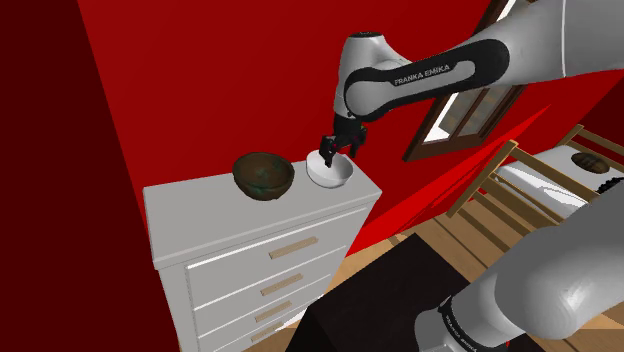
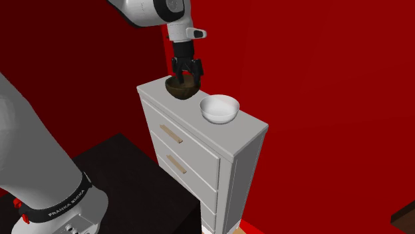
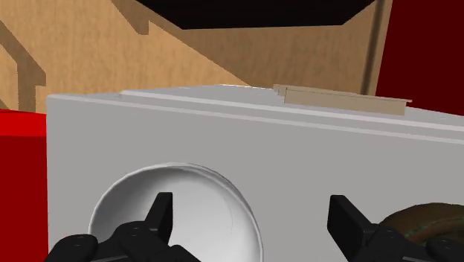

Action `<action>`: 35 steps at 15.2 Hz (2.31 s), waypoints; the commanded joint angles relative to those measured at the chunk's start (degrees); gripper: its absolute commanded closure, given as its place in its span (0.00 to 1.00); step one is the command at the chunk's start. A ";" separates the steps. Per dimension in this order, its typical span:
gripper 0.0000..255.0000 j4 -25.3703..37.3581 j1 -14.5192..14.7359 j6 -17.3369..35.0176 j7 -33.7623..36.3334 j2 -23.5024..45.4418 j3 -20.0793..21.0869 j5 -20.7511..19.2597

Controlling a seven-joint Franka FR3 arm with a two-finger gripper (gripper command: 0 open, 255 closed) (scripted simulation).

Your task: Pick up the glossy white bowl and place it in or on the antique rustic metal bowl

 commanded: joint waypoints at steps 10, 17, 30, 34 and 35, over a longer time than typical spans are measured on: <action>0.00 18.58 1.71 6.16 10.22 25.25 -0.86 -8.49; 0.00 17.47 1.46 10.48 10.96 28.43 -1.69 -9.68; 1.00 17.35 1.54 10.75 11.09 28.59 -1.75 -9.74; 1.00 17.32 1.53 10.76 11.08 28.56 -1.76 -9.74; 1.00 17.37 1.54 10.79 11.09 28.65 -1.76 -9.76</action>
